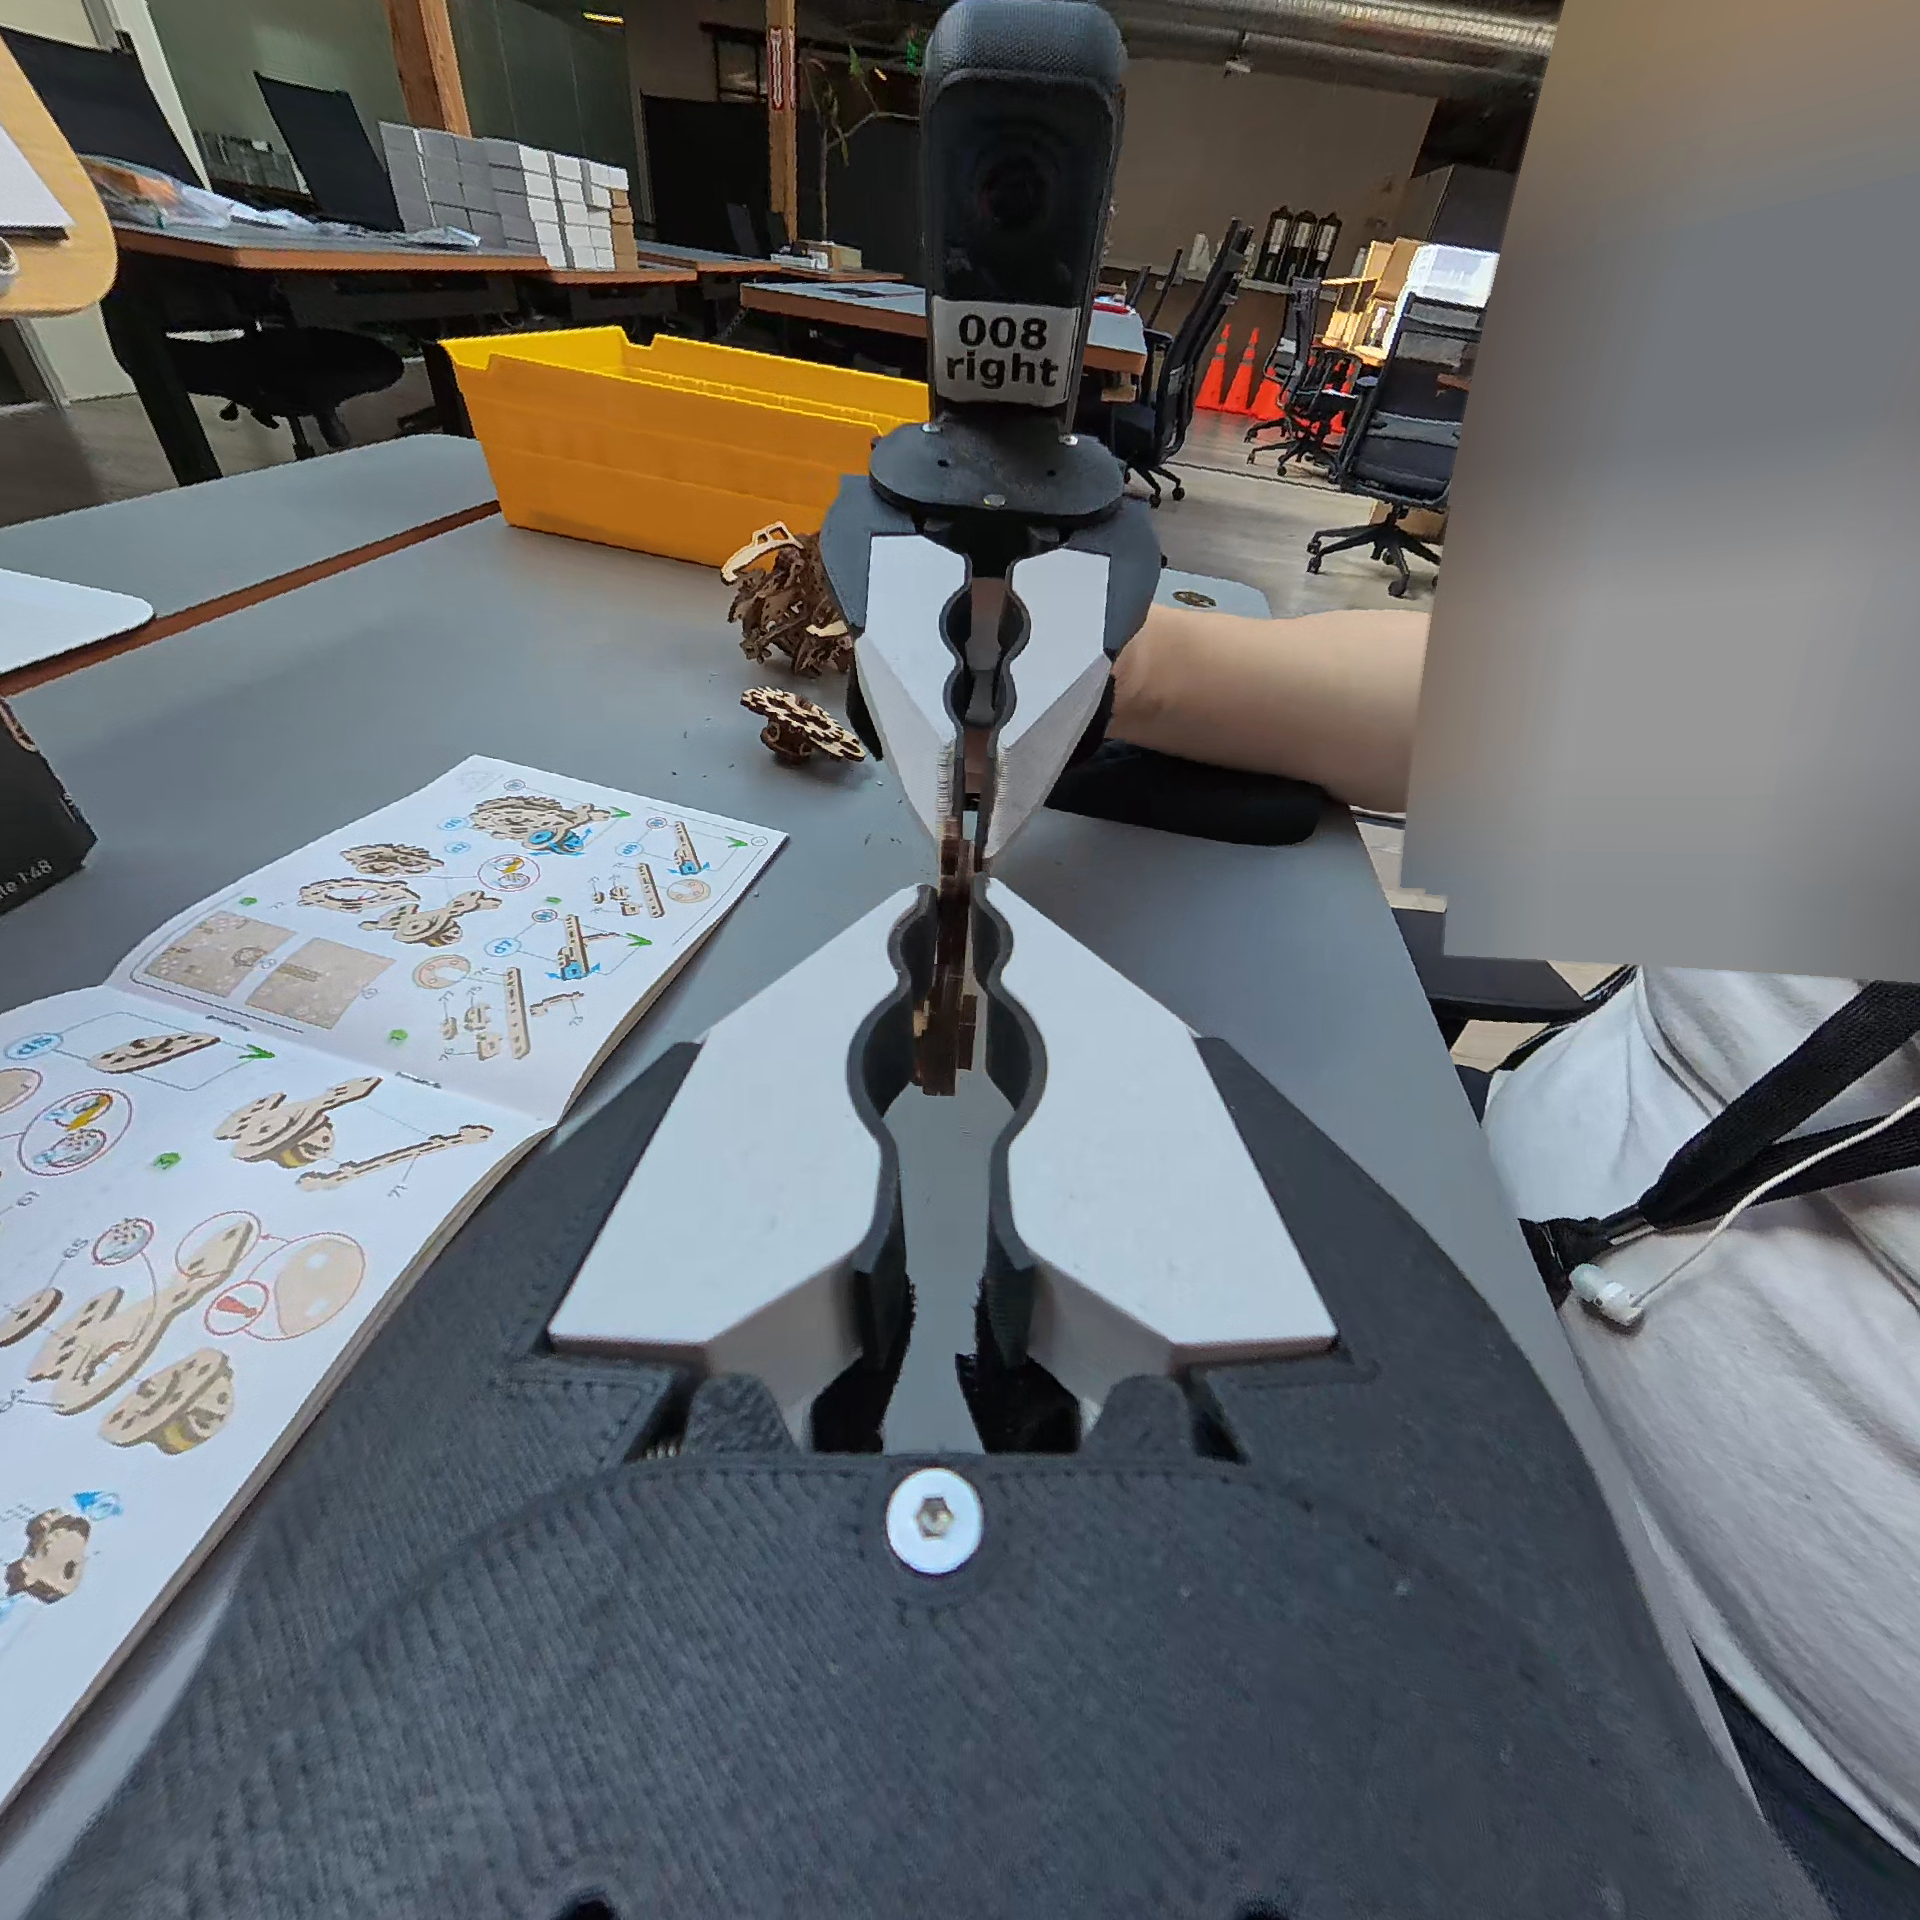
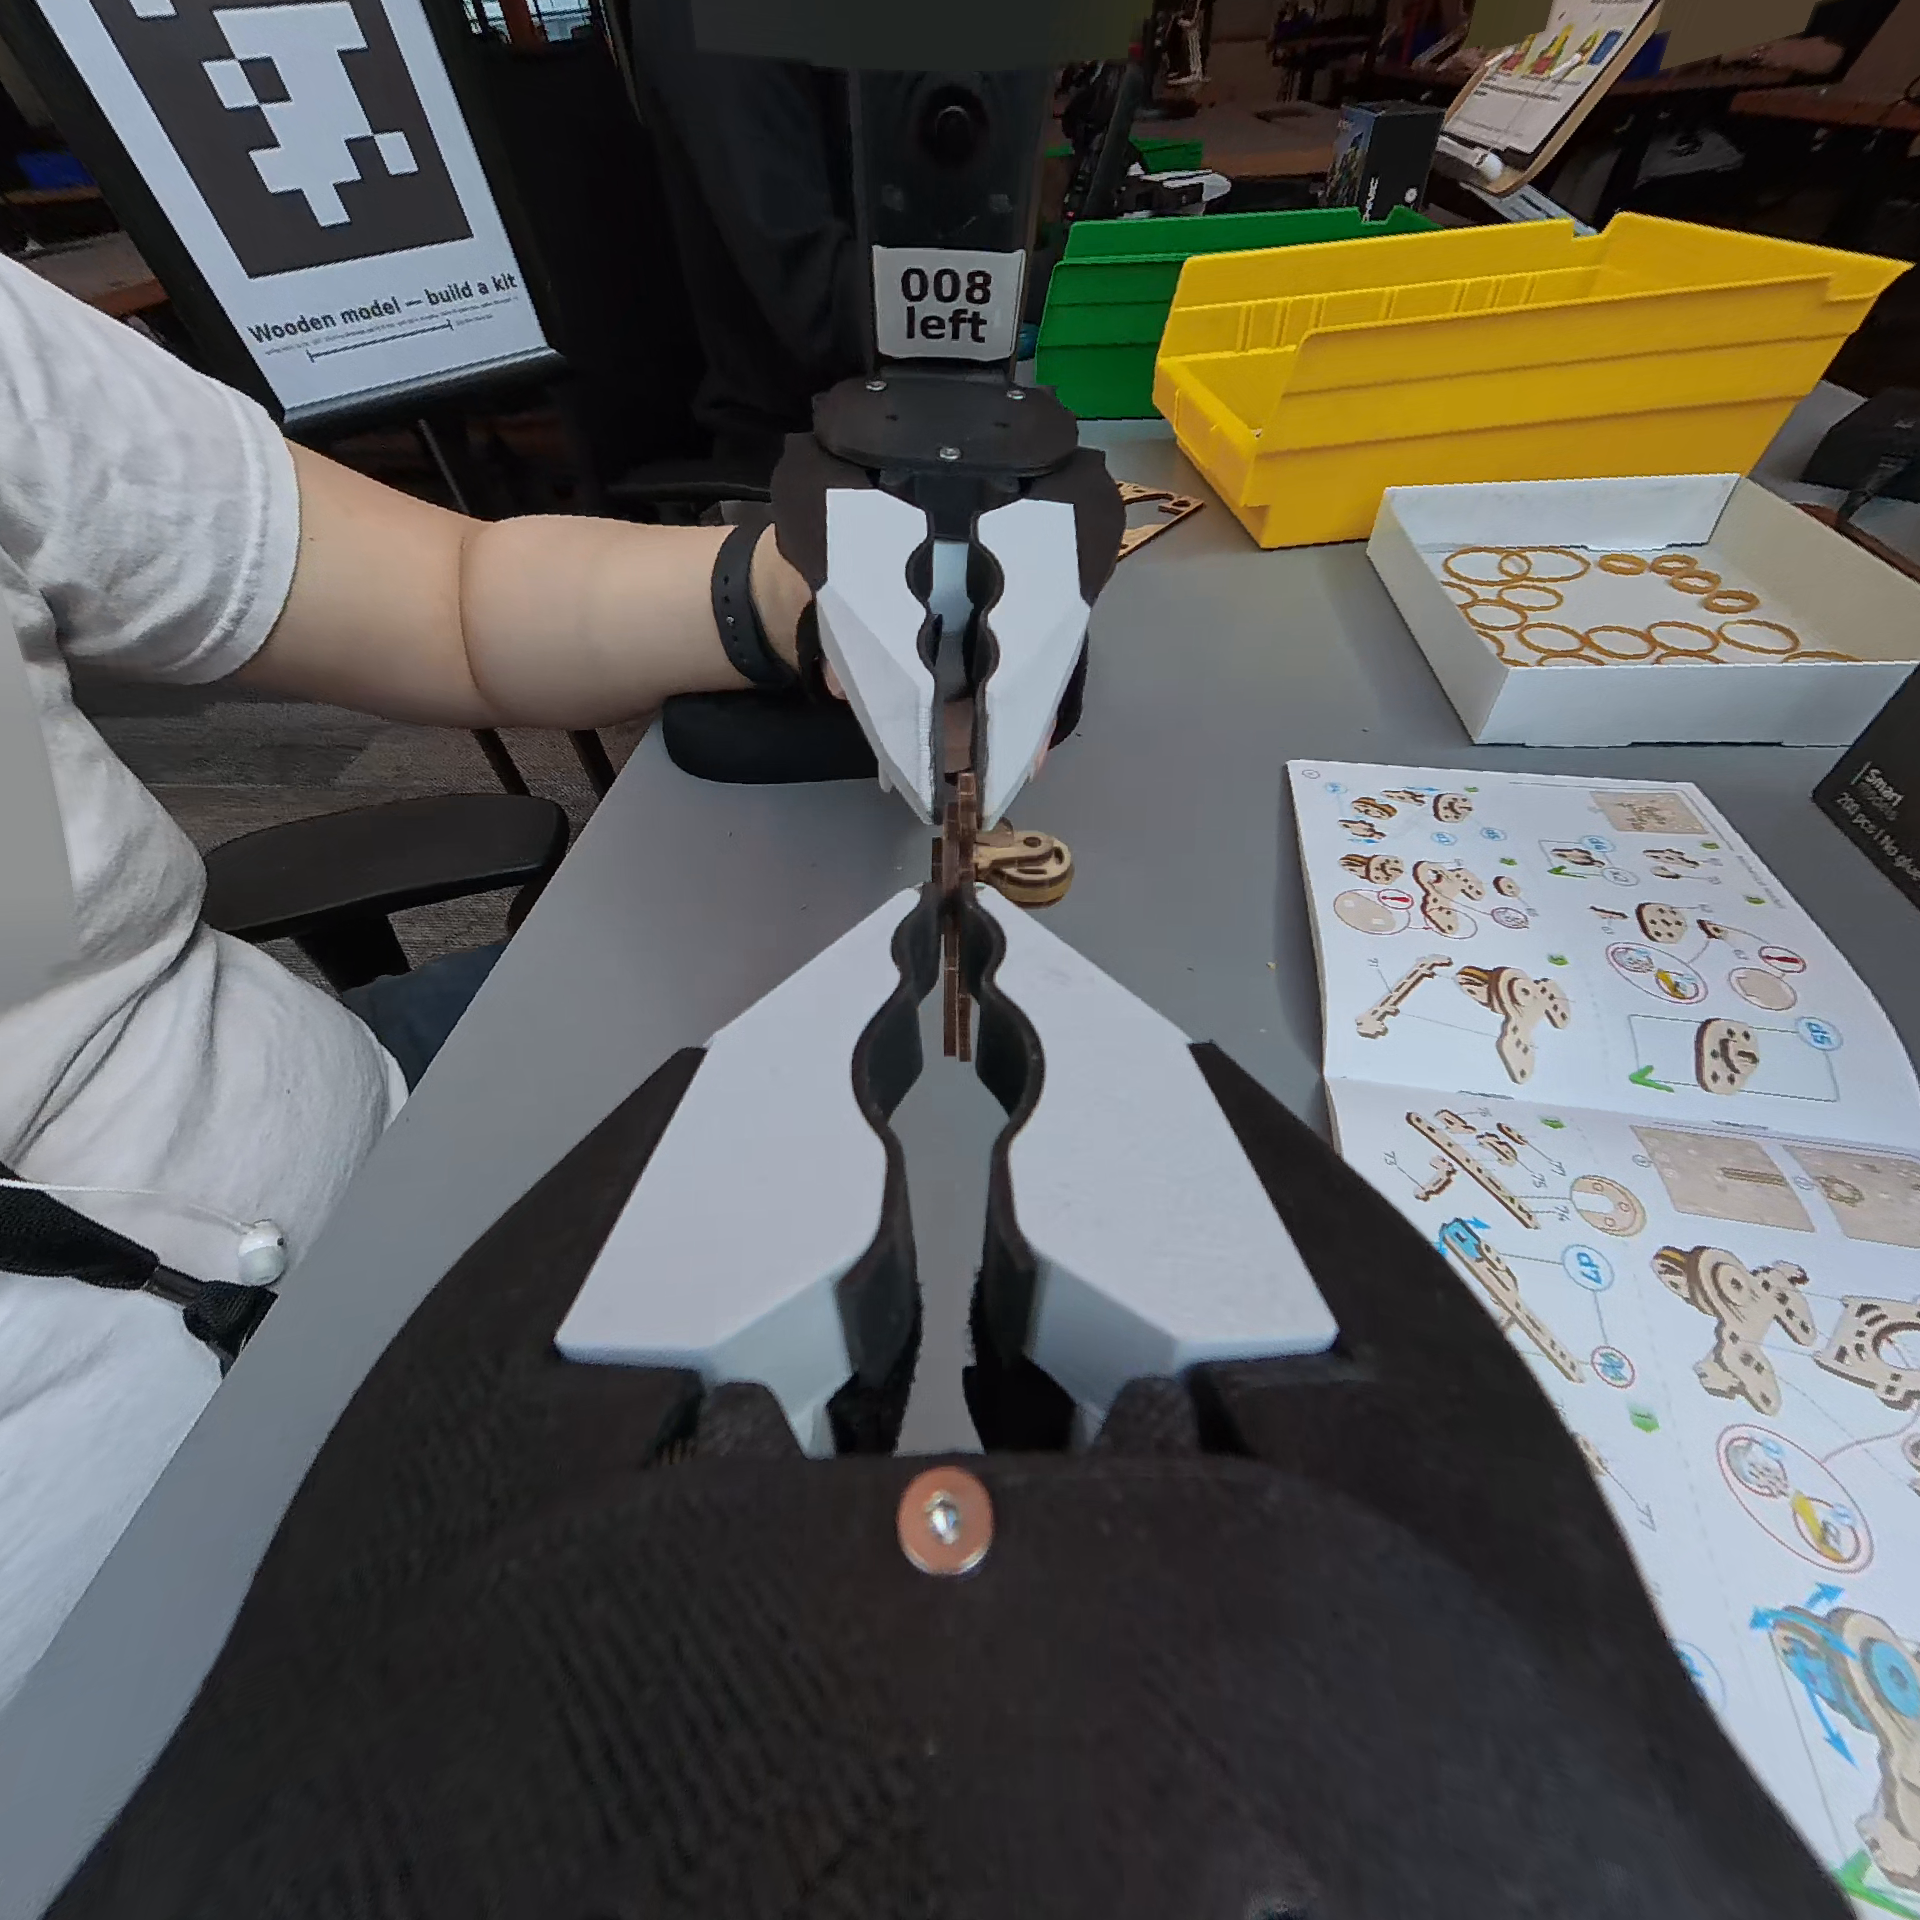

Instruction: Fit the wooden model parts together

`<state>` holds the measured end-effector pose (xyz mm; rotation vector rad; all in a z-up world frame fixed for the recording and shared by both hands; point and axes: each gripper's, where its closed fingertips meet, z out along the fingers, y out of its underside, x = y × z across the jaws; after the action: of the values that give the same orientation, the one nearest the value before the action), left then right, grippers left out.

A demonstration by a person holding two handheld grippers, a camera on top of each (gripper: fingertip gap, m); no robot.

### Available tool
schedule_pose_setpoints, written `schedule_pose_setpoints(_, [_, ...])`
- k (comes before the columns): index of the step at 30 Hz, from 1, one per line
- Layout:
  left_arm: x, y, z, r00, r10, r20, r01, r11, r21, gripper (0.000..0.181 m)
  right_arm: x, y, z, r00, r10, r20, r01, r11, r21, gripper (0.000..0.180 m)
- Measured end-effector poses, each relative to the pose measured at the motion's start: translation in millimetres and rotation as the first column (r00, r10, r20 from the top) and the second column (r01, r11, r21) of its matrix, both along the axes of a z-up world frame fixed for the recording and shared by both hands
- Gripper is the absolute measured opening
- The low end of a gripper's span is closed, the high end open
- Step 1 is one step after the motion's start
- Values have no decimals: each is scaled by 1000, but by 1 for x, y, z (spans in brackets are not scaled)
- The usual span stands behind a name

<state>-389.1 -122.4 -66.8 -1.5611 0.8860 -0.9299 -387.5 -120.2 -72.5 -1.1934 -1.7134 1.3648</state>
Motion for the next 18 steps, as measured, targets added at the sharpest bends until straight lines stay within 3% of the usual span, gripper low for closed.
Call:
schedule_pose_setpoints(5, [-1,-13,1,996,-83,-15,84,996,42,1,1,-12,-11,997,74,34,-75,997,15,2])
schedule_pose_setpoints(11, [-15,-21,1,996,-70,-59,76,991,106,2,12,-50,-30,972,214,95,-231,943,239,2])
schedule_pose_setpoints(15, [-26,-21,19,997,-8,-73,29,956,291,0,13,-70,-46,956,245,161,-290,872,394,3])
schedule_pose_setpoints(18, [-34,-26,33,997,34,-70,-5,924,382,0,16,-80,-52,938,285,196,-339,868,362,5])
